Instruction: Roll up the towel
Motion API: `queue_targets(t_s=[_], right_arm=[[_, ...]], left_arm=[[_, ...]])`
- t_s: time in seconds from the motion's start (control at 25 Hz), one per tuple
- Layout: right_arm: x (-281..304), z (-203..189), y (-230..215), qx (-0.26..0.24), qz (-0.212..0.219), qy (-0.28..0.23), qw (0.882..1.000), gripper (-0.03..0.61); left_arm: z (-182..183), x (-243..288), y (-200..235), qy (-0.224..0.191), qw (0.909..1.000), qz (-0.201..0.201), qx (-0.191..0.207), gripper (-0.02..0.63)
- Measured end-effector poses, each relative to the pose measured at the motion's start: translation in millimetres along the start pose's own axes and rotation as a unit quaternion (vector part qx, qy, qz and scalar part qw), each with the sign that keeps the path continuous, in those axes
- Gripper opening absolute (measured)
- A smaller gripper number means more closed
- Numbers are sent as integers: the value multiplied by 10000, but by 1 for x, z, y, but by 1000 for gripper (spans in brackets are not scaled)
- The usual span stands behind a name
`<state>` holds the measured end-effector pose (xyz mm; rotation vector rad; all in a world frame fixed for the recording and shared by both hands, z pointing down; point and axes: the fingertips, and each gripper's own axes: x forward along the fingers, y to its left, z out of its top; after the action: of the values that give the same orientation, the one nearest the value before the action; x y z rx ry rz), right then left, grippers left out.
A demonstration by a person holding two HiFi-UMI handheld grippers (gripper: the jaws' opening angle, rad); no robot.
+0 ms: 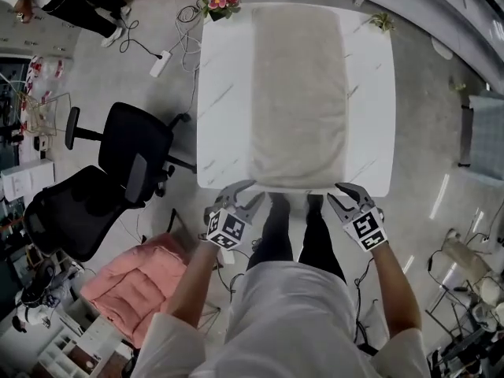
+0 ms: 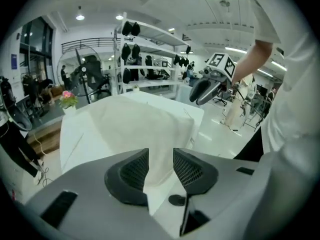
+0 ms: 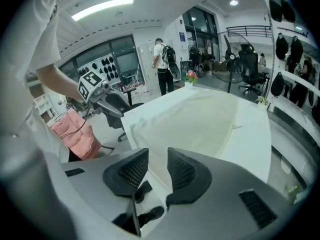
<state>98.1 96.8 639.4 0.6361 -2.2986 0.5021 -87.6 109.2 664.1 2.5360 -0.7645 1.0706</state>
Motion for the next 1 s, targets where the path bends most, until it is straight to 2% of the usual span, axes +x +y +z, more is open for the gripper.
queue_targets(t_s=[0.2, 0.36, 0.48, 0.6, 0.64, 0.72, 0.8, 1.0], right_arm=[[32, -32, -7, -246, 166, 529, 9982, 138], [53, -64, -3, -523, 374, 946, 9934, 143], [66, -82, -2, -954, 388, 1224, 9871, 154], [74, -97, -4, -1525, 404, 1502, 9760, 158], [76, -102, -4, -1697, 416, 1592, 9717, 151], [79, -109, -6, -1953, 380, 1701, 9651, 82], [80, -111, -9, -2011, 322, 1695, 9643, 42], [75, -115, -1, -2004, 395, 1730, 9635, 29]], left_arm=[[-31, 38, 6, 446, 9963, -392, 618, 172], [-52, 56, 1, 702, 9911, -654, 918, 172], [-65, 65, -1, 878, 9874, -695, 1122, 162], [-75, 71, -1, 1089, 9806, -658, 1490, 138], [-78, 72, -1, 1140, 9785, -651, 1592, 121], [-81, 74, -1, 1175, 9762, -655, 1699, 96], [-80, 75, -2, 1157, 9760, -650, 1729, 66], [-81, 68, -11, 1182, 9739, -720, 1800, 40]])
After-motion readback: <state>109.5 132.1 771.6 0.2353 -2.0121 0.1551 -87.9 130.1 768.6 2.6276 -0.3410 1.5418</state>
